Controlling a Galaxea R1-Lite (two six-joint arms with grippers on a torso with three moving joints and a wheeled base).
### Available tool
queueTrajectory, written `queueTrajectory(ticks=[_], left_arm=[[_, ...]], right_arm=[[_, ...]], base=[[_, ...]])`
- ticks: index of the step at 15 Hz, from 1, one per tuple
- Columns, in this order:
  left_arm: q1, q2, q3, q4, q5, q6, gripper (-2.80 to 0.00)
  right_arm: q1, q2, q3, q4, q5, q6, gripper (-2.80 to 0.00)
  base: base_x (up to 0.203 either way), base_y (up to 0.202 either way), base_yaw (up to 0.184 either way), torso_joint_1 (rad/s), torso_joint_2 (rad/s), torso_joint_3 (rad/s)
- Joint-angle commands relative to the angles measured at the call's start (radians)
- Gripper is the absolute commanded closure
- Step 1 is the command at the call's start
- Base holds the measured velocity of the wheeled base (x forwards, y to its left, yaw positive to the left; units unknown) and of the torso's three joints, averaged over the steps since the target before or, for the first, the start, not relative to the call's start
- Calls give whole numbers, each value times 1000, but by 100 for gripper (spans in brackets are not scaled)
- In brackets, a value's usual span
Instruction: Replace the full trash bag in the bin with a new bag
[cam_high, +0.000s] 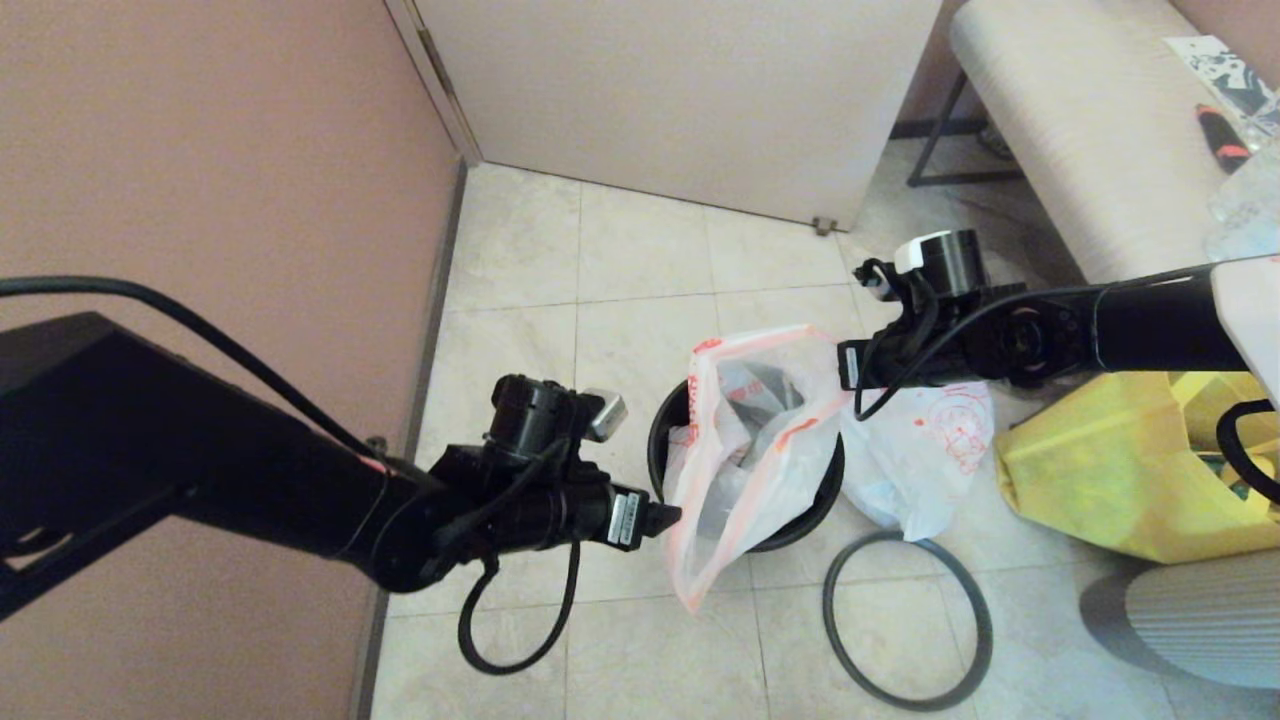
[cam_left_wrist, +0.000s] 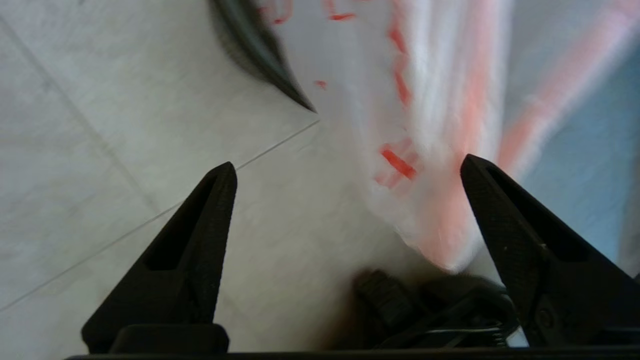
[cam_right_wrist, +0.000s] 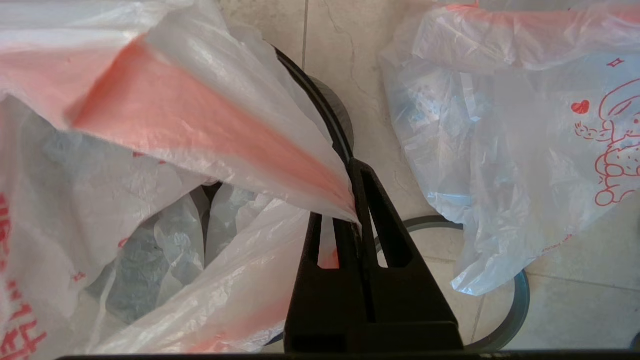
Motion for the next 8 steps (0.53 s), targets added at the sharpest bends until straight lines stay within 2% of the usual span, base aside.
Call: queueTrajectory(ticks=[1,5,8], left_arm=[[-37,-29,102,-126,6,-9,-280],[-82,-45,133,-136,12,-43,-280],[-81,32,125,-150,58,-39,-280]], right_arm=[[0,8,-7,1,0,1,0],[1,11,-8,1,0,2,0],[3,4,-8,1,2,7,0]], base=[[0,0,0,0,0,0],[0,0,0,0,0,0],[0,0,0,0,0,0]])
